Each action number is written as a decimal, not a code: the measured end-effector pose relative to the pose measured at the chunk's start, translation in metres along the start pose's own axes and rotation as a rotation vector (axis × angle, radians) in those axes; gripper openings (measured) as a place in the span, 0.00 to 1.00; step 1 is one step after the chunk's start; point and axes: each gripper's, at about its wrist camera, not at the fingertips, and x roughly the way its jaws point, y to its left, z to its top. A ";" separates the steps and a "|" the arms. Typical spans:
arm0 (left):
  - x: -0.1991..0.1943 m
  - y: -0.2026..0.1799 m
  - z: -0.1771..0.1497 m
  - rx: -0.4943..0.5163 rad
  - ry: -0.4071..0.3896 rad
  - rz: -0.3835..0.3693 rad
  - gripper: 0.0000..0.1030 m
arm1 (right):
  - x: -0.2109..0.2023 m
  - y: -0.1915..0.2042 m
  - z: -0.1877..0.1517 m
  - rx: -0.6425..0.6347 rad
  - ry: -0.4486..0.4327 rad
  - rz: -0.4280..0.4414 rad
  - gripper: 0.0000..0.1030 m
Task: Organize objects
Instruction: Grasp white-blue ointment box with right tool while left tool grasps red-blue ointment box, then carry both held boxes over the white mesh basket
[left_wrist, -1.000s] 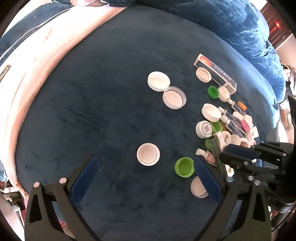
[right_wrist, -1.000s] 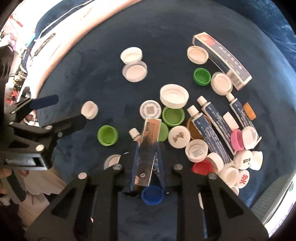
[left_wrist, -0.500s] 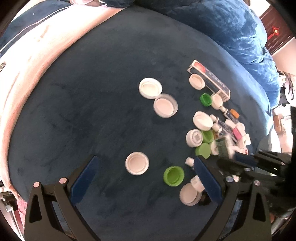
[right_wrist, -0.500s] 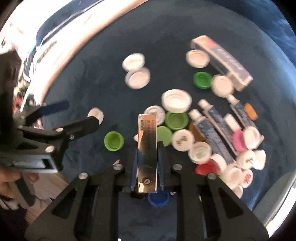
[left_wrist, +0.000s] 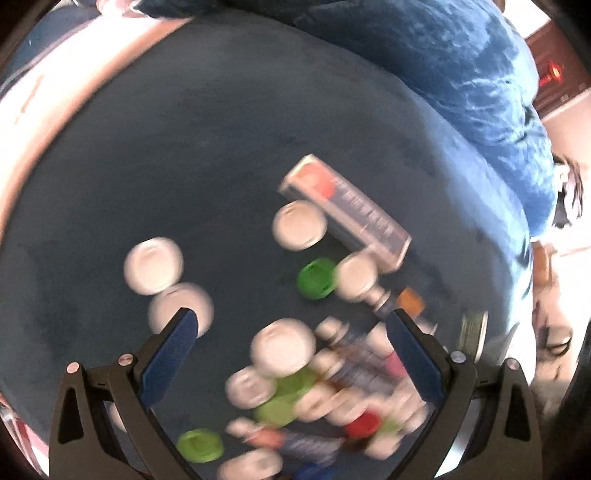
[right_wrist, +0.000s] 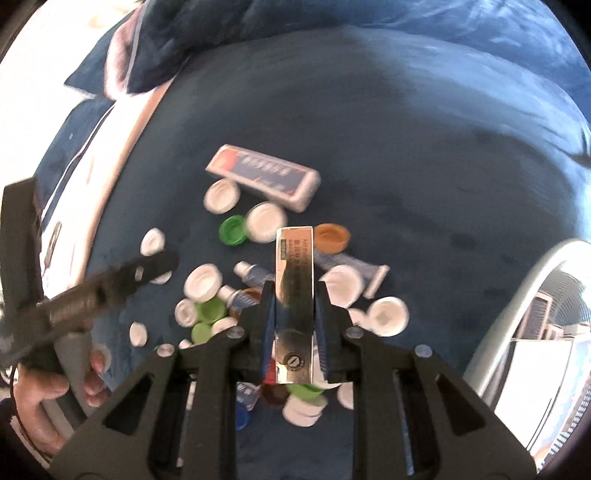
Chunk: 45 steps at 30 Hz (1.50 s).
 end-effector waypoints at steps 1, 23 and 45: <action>0.007 -0.007 0.007 -0.014 0.008 -0.011 0.99 | -0.004 -0.008 0.002 0.016 -0.008 0.006 0.19; 0.112 -0.083 0.074 0.019 0.110 0.243 0.54 | -0.022 -0.047 0.010 0.105 -0.059 0.062 0.19; -0.034 -0.080 -0.032 0.423 -0.041 0.083 0.38 | -0.041 -0.036 -0.011 0.127 -0.079 0.045 0.19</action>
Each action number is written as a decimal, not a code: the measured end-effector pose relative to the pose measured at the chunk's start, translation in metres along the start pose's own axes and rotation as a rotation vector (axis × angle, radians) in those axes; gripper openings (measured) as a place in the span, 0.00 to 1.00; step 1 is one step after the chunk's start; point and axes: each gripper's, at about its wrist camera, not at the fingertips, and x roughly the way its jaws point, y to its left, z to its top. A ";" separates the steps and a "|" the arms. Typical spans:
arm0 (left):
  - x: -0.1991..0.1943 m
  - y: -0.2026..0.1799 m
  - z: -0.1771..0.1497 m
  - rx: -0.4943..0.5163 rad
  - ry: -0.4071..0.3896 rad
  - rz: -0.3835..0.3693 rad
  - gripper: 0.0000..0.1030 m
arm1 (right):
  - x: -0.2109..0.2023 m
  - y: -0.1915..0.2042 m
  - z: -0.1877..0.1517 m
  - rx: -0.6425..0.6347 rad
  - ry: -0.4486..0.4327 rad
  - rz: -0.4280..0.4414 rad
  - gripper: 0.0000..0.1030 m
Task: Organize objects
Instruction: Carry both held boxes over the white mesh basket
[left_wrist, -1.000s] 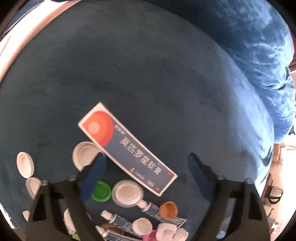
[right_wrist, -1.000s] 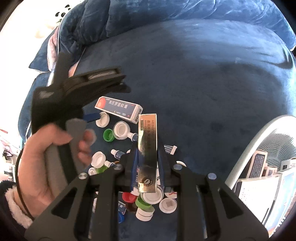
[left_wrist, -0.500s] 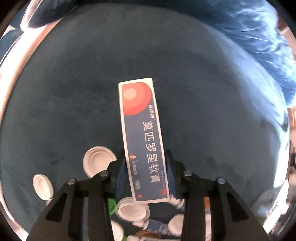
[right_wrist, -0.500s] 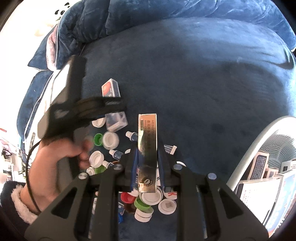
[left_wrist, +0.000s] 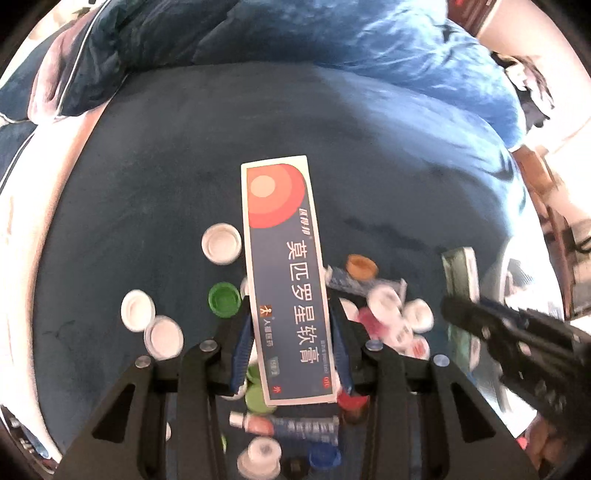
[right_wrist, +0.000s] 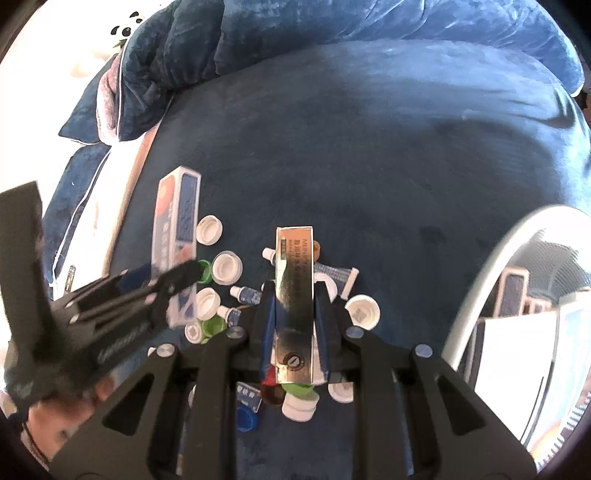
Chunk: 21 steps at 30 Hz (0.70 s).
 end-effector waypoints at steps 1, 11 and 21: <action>-0.006 -0.003 -0.004 0.009 -0.005 -0.007 0.38 | -0.002 0.000 -0.003 0.002 -0.004 -0.003 0.19; -0.047 -0.037 -0.041 0.067 -0.056 -0.068 0.38 | -0.036 -0.019 -0.031 0.061 -0.064 -0.052 0.19; -0.043 -0.126 -0.050 0.181 -0.032 -0.234 0.38 | -0.093 -0.073 -0.062 0.181 -0.203 -0.144 0.19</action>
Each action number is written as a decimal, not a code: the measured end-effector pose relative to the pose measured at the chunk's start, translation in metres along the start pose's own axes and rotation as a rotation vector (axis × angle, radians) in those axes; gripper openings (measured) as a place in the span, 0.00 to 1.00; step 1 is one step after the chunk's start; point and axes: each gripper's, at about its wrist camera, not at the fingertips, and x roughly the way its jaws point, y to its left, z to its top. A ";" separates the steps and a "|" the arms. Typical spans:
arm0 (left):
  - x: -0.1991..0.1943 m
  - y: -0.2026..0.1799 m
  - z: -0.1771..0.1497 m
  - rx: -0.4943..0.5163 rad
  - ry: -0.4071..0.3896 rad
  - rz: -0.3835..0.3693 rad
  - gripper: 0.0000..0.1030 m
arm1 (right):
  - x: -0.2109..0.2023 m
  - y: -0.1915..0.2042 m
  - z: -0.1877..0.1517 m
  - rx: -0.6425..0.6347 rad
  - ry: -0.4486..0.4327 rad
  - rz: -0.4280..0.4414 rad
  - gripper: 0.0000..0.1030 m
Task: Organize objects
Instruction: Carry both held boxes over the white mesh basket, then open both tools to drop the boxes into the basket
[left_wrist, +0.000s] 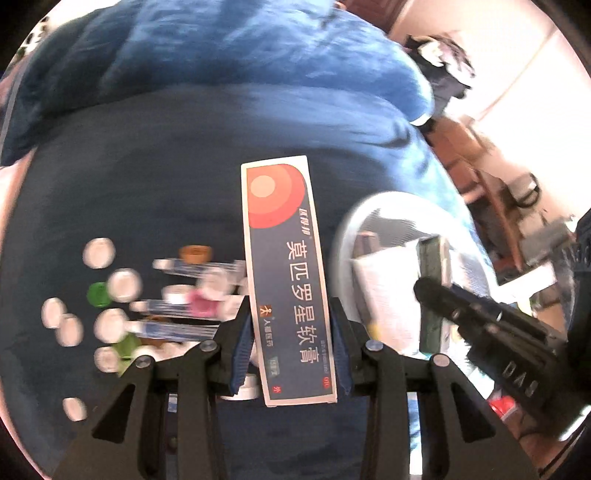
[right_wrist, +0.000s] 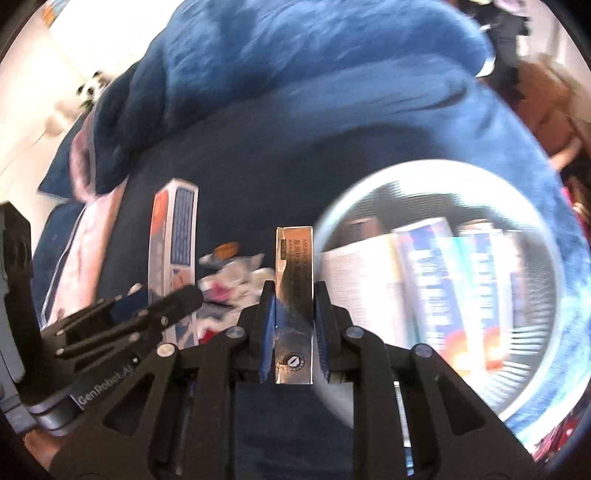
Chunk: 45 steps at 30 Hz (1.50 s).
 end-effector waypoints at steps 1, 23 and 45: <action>0.003 -0.008 0.000 0.012 0.006 -0.016 0.38 | -0.007 -0.011 -0.001 0.016 -0.022 -0.026 0.19; 0.038 -0.094 0.004 0.075 0.085 -0.284 0.38 | -0.035 -0.108 -0.008 0.152 -0.103 -0.211 0.19; 0.053 -0.125 0.004 0.016 0.032 -0.365 0.99 | -0.051 -0.159 -0.017 0.318 -0.136 -0.195 0.49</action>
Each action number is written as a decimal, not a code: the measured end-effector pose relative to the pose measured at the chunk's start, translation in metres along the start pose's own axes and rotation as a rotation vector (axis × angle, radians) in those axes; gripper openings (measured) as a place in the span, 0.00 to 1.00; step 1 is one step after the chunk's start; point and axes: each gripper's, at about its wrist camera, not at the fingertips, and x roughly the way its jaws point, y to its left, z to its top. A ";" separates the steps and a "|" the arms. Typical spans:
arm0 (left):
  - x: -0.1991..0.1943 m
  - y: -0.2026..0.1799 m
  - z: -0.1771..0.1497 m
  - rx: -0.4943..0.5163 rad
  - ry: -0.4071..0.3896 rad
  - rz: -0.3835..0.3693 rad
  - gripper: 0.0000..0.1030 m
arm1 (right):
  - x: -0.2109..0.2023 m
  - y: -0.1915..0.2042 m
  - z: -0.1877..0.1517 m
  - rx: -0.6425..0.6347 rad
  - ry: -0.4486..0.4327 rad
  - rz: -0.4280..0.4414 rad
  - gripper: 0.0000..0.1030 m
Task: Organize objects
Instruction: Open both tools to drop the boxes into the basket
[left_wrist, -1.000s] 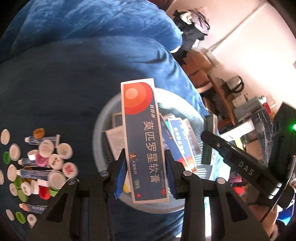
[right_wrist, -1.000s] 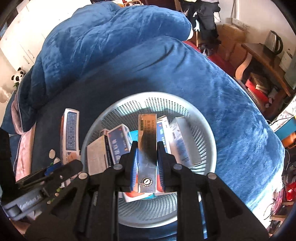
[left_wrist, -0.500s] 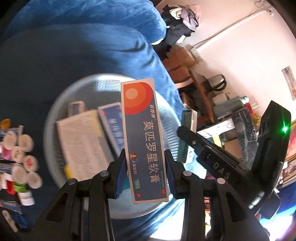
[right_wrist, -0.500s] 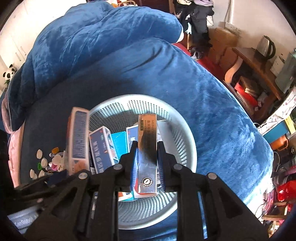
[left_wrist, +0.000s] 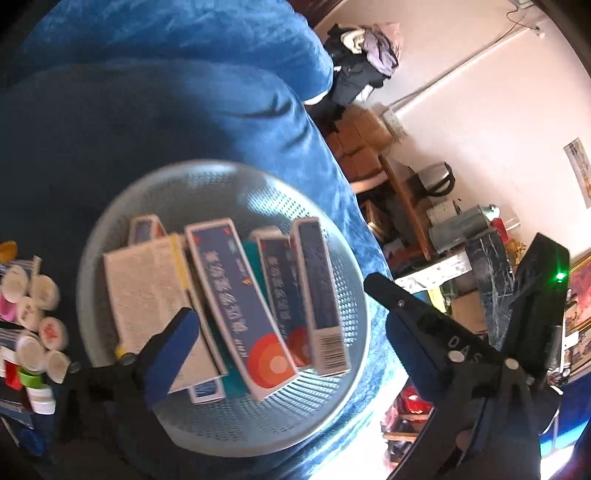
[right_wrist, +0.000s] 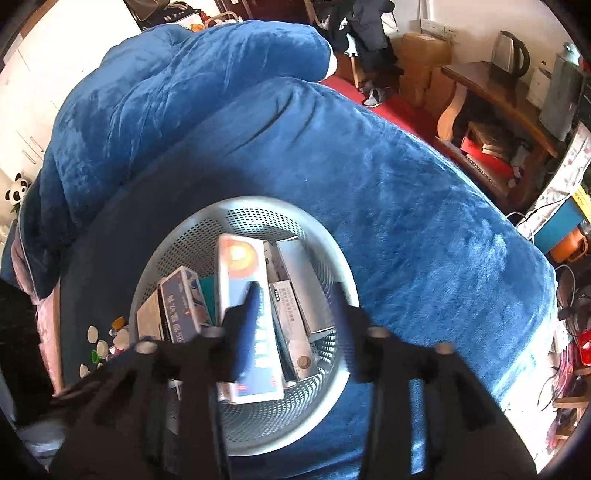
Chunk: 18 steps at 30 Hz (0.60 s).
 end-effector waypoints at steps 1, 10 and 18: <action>-0.005 0.001 0.000 0.010 -0.012 0.028 0.99 | 0.000 0.002 0.000 -0.005 0.001 0.000 0.50; -0.021 0.025 -0.005 0.050 -0.005 0.302 0.99 | 0.005 0.014 -0.004 -0.066 0.025 -0.050 0.97; -0.030 0.033 -0.010 0.065 -0.009 0.349 0.99 | 0.011 0.031 -0.012 -0.145 0.060 -0.077 1.00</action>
